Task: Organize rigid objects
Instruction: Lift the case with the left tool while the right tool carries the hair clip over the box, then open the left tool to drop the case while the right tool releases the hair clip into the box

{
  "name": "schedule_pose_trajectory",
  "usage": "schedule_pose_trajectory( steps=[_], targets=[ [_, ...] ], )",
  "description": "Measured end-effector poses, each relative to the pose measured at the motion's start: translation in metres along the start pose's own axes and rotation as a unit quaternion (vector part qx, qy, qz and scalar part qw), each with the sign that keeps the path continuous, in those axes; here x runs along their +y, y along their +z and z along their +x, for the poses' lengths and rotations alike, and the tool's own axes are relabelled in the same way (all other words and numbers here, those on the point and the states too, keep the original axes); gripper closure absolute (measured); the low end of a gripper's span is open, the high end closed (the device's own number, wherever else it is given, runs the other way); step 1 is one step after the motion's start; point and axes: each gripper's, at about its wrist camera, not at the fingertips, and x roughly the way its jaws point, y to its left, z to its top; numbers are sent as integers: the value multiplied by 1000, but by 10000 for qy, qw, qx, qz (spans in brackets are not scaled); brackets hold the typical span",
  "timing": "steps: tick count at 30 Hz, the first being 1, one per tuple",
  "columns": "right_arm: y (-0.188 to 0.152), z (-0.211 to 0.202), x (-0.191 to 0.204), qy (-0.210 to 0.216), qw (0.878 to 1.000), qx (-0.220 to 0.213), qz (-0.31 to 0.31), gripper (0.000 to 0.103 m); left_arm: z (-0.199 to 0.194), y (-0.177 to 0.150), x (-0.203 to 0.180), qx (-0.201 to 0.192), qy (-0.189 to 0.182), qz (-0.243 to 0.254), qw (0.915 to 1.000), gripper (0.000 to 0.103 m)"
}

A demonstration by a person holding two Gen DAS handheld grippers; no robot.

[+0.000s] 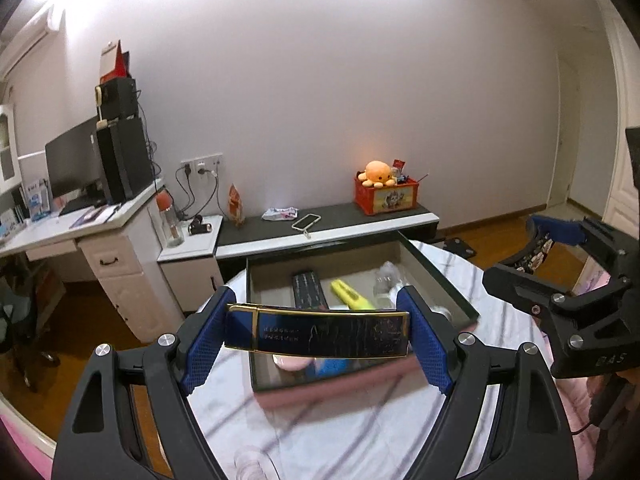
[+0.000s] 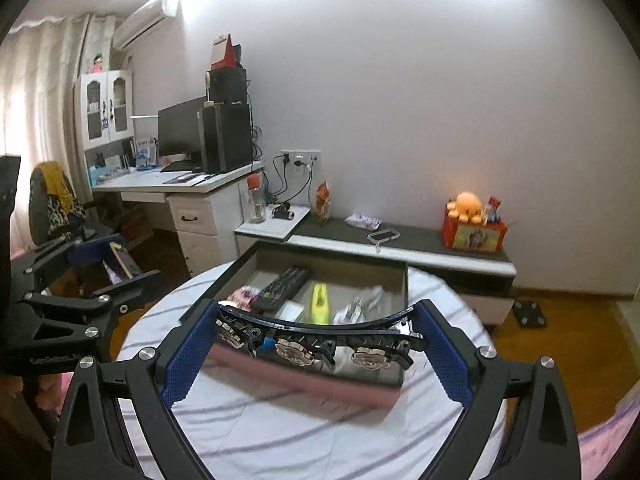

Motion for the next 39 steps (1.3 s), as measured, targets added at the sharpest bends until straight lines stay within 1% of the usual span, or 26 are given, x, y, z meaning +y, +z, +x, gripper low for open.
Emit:
schedule_pose_trajectory(
  steps=[4,7,11,14,16,18,22,25,27,28,30,31,32,34,36,39],
  targets=[
    [19,19,-5,24,9999,-6,-129,6,34,19,7,126,-181,45,9997,19],
    [32,47,-12,2,9997,109,-215,6,66,27,15,334,-355,27,9988,19],
    [44,91,-20,-49,9986,366,-389,6,110,33,27,641,-297,-2,9975,19],
    [50,120,-24,-48,9972,536,-518,6,144,37,32,872,-488,-22,9950,19],
    [54,146,-30,16,9961,737,-494,6,167,37,37,1051,-578,-95,9927,19],
    [55,168,-35,6,9950,887,-456,6,190,33,41,1265,-543,-124,9904,19],
    [45,220,-49,33,9900,1383,-291,6,226,22,44,1623,-528,-135,9852,19],
    [36,245,-55,53,9858,1664,-216,6,249,10,44,1863,-333,-101,9819,19],
    [30,261,-56,30,9825,1847,-246,6,259,5,44,1987,-225,-67,9798,19],
    [27,266,-56,35,9812,1912,-249,6,266,2,44,2146,-123,-33,9766,19],
    [25,276,-57,-25,9792,2006,-297,6,274,1,46,2328,-173,-92,9723,19],
    [24,281,-55,-63,9780,2058,-334,6,276,1,47,2373,-284,-149,9709,19],
    [23,284,-55,-100,9769,2106,-352,6,277,2,48,2370,-312,-167,9709,19],
    [21,293,-55,-93,9749,2195,-361,6,277,6,47,2226,-166,-18,9748,19],
    [20,297,-53,-137,9736,2244,-401,6,281,7,51,2272,-116,-14,9738,19],
    [20,302,-52,-195,9722,2293,-423,6,285,7,53,2350,-197,-47,9718,19]
  ],
)
